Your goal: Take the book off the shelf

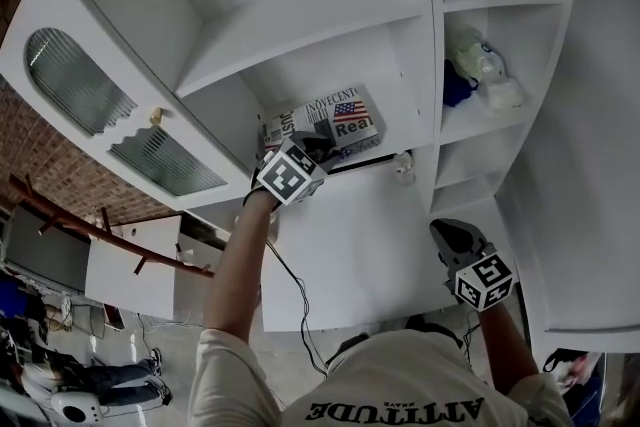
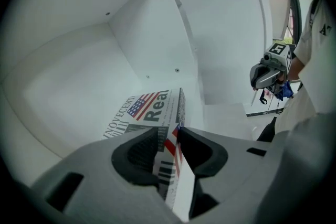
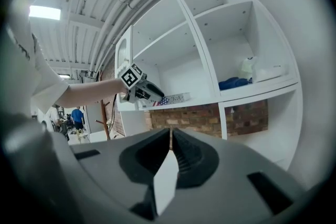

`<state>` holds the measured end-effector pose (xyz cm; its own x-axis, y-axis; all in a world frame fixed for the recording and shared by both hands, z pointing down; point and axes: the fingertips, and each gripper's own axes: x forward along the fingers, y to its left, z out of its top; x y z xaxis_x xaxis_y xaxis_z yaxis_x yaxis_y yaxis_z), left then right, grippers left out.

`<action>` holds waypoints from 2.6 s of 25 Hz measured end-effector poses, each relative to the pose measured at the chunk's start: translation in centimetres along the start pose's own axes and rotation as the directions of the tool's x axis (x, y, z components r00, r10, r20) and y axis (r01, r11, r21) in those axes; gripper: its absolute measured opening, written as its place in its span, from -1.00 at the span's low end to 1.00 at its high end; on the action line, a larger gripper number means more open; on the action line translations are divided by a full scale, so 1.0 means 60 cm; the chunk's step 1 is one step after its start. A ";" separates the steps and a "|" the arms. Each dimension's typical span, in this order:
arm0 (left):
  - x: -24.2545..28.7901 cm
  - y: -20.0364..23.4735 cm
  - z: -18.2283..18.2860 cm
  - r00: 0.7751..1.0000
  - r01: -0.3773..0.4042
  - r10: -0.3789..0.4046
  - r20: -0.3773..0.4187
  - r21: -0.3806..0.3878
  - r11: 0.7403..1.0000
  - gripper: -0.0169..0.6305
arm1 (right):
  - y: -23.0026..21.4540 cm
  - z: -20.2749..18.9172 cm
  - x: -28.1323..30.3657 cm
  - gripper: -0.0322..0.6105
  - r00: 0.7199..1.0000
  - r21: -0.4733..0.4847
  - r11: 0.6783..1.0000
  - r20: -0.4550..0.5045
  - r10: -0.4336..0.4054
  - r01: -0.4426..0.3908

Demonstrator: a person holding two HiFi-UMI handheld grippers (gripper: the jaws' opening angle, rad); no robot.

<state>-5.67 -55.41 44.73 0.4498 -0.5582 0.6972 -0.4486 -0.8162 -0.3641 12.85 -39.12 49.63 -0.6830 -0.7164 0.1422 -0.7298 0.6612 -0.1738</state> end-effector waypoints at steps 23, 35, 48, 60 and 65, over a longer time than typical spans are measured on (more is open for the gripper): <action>-0.003 -0.069 -0.009 0.968 -0.240 0.251 0.009 0.326 0.914 -0.37 | -0.005 -0.015 0.001 -0.79 0.998 0.007 0.999 -0.024 0.051 -0.051; -0.001 -0.061 -0.010 0.790 -0.557 0.596 0.147 0.577 0.597 -0.36 | -0.015 -0.023 -0.007 -0.79 0.998 0.029 0.998 -0.031 0.050 -0.049; -0.079 -0.096 0.034 0.741 -0.664 0.614 0.274 0.437 0.607 -0.38 | -0.025 -0.031 -0.016 -0.79 0.998 0.063 0.997 -0.025 0.052 -0.050; -0.196 -0.109 0.075 0.630 -0.755 0.663 0.405 0.121 0.645 -0.39 | -0.030 -0.037 -0.025 -0.79 0.998 0.097 0.994 -0.016 0.053 -0.051; -0.234 -0.128 0.080 0.600 -0.760 0.675 0.430 0.043 0.648 -0.39 | -0.024 -0.043 -0.019 -0.79 0.998 0.098 0.993 -0.017 0.064 -0.062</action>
<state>-4.85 -42.01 34.78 0.2991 -0.9497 -0.0928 -0.5996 -0.1114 -0.7925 14.62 -38.69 52.20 -0.7290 -0.6685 0.1472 -0.6793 0.6797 -0.2767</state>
